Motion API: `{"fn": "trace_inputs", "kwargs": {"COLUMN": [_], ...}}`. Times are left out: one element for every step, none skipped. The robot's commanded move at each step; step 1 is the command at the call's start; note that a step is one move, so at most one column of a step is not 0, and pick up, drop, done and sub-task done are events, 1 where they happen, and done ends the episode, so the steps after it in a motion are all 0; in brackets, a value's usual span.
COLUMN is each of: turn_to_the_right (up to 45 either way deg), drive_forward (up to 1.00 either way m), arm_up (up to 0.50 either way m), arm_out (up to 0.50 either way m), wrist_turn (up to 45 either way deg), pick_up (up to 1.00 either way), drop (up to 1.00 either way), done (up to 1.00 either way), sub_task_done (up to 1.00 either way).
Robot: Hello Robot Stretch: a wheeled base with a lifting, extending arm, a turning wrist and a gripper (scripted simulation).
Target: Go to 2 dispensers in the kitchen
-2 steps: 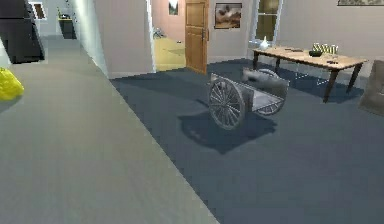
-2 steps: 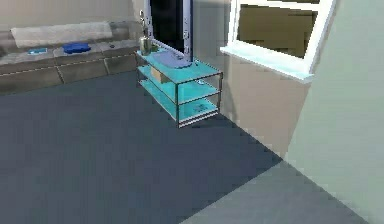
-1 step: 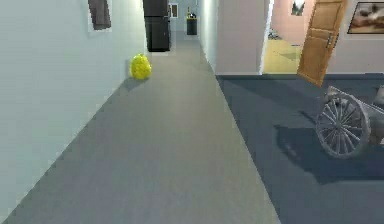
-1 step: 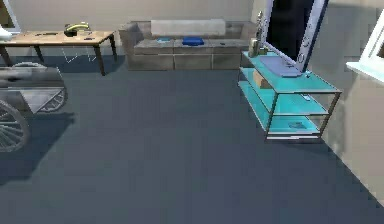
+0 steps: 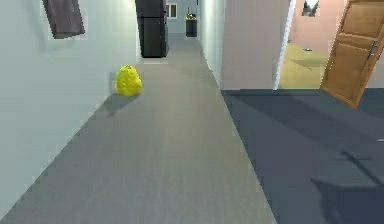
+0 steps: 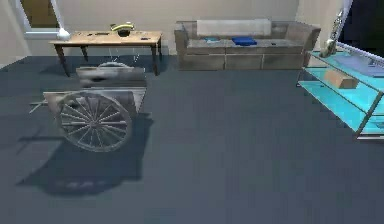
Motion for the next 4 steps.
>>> {"fn": "trace_inputs", "kwargs": {"turn_to_the_right": [0.0, 0.0, 0.0, 0.0], "drive_forward": [1.00, 1.00, 1.00, 1.00], "arm_up": [0.00, 0.00, 0.00, 0.00], "arm_out": [0.00, 0.00, 0.00, 0.00], "wrist_turn": [0.0, 0.0, 0.0, 0.0], "pick_up": [0.00, 0.00, 0.00, 0.00], "drop": [0.00, 0.00, 0.00, 0.00], "done": [0.00, 0.00, 0.00, 0.00], "sub_task_done": [0.00, 0.00, 0.00, 0.00]}}
